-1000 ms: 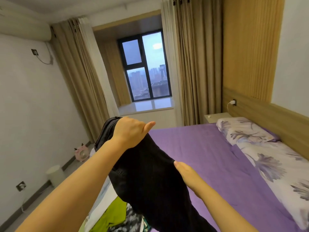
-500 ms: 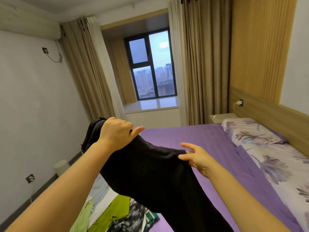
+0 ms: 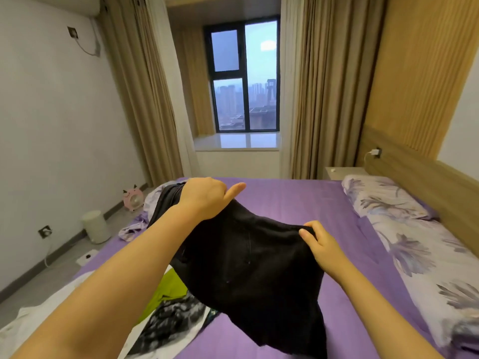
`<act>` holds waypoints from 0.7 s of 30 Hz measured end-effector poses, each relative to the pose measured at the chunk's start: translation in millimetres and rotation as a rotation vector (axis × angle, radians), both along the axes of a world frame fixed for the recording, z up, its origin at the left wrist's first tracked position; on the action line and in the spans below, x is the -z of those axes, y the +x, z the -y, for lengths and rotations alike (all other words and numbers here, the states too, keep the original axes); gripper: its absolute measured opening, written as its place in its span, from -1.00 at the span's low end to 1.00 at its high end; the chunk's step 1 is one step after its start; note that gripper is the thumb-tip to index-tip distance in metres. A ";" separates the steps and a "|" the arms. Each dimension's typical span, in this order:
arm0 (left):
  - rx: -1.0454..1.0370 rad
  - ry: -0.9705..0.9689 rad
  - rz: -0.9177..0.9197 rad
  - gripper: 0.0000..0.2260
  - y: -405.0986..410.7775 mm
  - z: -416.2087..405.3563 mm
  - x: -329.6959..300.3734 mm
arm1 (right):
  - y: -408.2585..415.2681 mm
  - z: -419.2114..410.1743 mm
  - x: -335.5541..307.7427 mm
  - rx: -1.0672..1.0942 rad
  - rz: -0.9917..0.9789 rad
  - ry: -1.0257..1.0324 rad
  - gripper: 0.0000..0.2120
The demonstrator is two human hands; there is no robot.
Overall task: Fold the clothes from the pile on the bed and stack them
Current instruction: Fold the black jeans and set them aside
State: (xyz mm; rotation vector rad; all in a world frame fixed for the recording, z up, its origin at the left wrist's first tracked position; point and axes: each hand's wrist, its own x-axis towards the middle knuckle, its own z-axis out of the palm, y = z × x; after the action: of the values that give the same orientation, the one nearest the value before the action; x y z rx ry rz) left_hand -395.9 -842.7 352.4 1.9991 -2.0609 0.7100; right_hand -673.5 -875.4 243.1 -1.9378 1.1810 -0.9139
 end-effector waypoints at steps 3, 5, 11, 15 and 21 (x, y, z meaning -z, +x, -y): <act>-0.074 0.118 -0.138 -0.40 3.8 -0.1 30.2 | -11.6 5.9 -8.9 -0.012 -0.161 -0.071 -0.86; -0.130 0.198 -0.248 -0.41 9.1 -2.0 54.0 | -13.1 13.9 -23.0 -0.043 -0.302 -0.067 -0.84; -0.131 0.335 -0.380 -0.53 30.0 -25.2 116.0 | 16.9 26.4 -33.7 -0.190 -0.586 0.102 -0.82; -0.313 0.517 -0.430 -0.36 61.1 -50.5 180.6 | 53.2 14.0 35.7 -0.256 -0.465 0.363 -0.77; -0.404 0.788 -0.310 -0.43 103.0 -105.2 283.5 | 102.2 -12.5 160.3 -0.421 -0.335 0.730 -0.50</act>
State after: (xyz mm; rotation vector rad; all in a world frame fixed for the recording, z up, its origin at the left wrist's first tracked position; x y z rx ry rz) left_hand -293.0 -737.5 68.9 2.7394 -1.9191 -0.4515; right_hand -571.3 -862.9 82.8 -1.6418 1.0239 0.0799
